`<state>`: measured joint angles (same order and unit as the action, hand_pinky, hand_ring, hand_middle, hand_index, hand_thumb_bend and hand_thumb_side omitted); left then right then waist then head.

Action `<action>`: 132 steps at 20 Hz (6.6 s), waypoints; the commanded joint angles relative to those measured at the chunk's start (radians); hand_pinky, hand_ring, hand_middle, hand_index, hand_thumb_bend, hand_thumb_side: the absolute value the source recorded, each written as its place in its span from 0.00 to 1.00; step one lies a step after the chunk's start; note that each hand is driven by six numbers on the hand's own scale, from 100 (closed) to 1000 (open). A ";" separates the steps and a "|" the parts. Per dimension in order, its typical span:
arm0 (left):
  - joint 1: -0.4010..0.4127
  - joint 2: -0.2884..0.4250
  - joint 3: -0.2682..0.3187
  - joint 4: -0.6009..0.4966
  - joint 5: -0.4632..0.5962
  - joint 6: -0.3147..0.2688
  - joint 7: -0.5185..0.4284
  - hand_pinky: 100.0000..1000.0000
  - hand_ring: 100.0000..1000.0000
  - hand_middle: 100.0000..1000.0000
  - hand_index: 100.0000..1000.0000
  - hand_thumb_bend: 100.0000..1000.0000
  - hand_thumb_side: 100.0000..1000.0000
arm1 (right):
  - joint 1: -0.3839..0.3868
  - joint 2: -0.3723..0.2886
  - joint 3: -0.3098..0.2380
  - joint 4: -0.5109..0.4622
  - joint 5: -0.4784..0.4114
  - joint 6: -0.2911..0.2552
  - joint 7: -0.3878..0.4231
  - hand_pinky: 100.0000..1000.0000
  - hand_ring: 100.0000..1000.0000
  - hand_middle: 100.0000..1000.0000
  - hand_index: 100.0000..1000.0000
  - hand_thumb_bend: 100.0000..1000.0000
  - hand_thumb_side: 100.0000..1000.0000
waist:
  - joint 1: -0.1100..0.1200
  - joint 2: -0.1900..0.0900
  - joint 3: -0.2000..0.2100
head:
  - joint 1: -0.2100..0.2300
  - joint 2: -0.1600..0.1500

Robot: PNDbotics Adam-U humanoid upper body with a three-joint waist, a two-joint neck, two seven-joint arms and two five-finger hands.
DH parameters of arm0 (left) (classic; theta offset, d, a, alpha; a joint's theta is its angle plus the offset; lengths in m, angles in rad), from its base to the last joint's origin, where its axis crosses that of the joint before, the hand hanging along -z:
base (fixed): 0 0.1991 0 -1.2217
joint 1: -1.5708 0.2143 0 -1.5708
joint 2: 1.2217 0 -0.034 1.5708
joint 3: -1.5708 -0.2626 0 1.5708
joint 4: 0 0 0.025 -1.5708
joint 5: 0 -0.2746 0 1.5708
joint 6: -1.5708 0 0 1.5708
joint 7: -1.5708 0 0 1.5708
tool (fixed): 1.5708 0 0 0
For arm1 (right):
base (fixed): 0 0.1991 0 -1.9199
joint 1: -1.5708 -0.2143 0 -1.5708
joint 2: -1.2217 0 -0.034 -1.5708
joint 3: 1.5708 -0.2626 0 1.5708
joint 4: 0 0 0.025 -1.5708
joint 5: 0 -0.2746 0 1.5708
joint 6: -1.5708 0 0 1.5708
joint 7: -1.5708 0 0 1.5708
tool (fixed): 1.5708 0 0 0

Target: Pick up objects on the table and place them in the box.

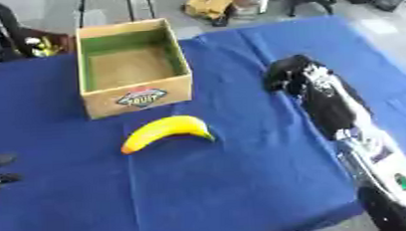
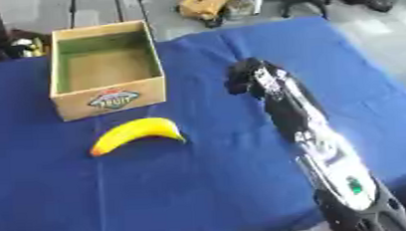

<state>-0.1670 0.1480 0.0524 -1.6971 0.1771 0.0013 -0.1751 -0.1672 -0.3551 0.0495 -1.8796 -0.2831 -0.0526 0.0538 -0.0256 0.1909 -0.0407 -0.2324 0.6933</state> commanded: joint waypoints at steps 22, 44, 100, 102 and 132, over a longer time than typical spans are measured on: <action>-0.012 0.003 -0.018 -0.017 0.005 0.000 -0.008 0.56 0.73 0.52 0.53 0.11 1.00 | -0.196 -0.233 0.104 0.044 0.060 -0.041 0.170 0.68 0.67 0.61 0.67 0.00 0.54 | 0.005 -0.017 0.022 | -0.046 -0.014; -0.044 -0.013 -0.058 -0.020 0.013 0.003 -0.049 0.56 0.73 0.51 0.53 0.11 1.00 | -0.563 -0.173 0.256 0.598 0.738 -0.293 0.323 0.74 0.84 0.75 0.78 0.01 0.44 | 0.014 0.006 0.128 | -0.125 -0.033; -0.063 -0.024 -0.068 -0.024 0.024 0.008 -0.060 0.55 0.73 0.51 0.53 0.11 1.00 | -0.564 -0.052 0.315 0.727 1.054 -0.422 0.322 0.67 0.65 0.61 0.74 0.21 0.52 | 0.017 0.016 0.168 | -0.143 -0.045; -0.062 -0.024 -0.068 -0.024 0.024 0.008 -0.060 0.55 0.73 0.51 0.53 0.11 1.00 | -0.563 -0.053 0.316 0.726 1.058 -0.424 0.321 0.66 0.63 0.58 0.72 0.20 0.52 | 0.017 0.017 0.167 | -0.143 -0.046; -0.060 -0.025 -0.067 -0.024 0.024 0.008 -0.059 0.55 0.72 0.51 0.53 0.11 1.00 | -0.545 -0.048 0.320 0.745 1.140 -0.435 0.277 0.48 0.43 0.42 0.57 0.00 0.27 | 0.021 0.014 0.160 | -0.140 -0.044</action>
<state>-0.2141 0.1215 -0.0148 -1.6990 0.1973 0.0090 -0.2362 -0.7166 -0.3827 0.3640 -1.1500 0.8435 -0.4929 0.3266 -0.0080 0.2164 0.1224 -0.3728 0.6537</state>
